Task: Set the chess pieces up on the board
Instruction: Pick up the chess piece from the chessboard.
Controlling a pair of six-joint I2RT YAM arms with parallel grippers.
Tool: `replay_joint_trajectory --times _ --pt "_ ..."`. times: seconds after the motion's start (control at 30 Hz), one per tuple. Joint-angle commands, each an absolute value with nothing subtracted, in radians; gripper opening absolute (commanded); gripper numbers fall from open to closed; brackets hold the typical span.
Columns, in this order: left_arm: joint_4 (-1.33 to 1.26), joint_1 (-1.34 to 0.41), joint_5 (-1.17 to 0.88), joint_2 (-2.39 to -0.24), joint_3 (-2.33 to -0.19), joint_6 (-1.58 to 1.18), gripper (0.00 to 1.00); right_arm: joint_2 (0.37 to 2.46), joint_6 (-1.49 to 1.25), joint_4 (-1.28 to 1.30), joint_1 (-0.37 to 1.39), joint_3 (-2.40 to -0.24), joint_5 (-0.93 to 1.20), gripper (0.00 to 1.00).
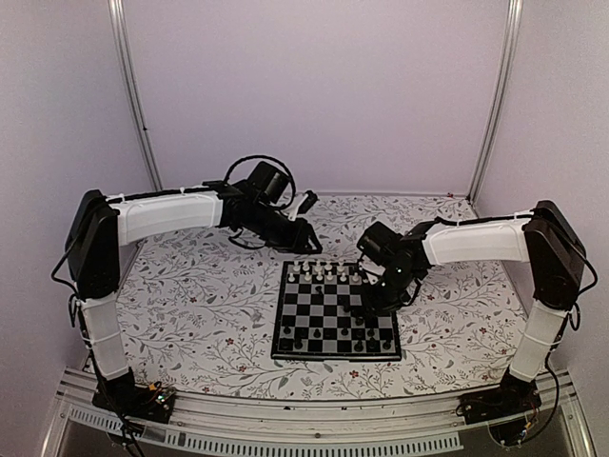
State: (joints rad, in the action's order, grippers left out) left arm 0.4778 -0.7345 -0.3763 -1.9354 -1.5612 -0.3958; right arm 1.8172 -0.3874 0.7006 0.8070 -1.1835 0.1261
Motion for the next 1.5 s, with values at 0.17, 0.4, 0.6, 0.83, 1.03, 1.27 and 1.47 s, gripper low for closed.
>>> replay_joint_trajectory --times 0.17,0.4,0.6,0.83,1.03,1.27,1.47 --pt "0.438 -0.731 -0.407 -1.922 -1.534 -0.418 0.35 1.810 -0.402 0.707 0.815 -1.137 0.082 0.33" --pt "0.428 -0.732 -0.417 -1.926 -1.535 -0.426 0.35 1.806 -0.363 0.703 0.816 -1.112 0.048 0.30" --pt "0.416 -0.732 -0.424 -1.935 -1.544 -0.435 0.35 1.784 -0.348 0.713 0.817 -1.092 0.027 0.34" --pt "0.405 -0.733 -0.437 -1.950 -1.549 -0.437 0.35 1.788 -0.326 0.716 0.818 -1.099 0.015 0.26" --pt "0.406 -0.732 -0.469 -1.977 -1.576 -0.431 0.35 1.756 -0.311 0.705 0.818 -1.094 0.011 0.18" --pt "0.341 -0.720 -0.634 -2.018 -1.585 -0.484 0.35 1.536 -0.244 0.576 0.818 -1.029 0.057 0.16" --pt "0.224 -0.716 -0.811 -2.063 -1.580 -0.580 0.36 1.418 -0.222 0.480 0.818 -0.985 0.118 0.17"
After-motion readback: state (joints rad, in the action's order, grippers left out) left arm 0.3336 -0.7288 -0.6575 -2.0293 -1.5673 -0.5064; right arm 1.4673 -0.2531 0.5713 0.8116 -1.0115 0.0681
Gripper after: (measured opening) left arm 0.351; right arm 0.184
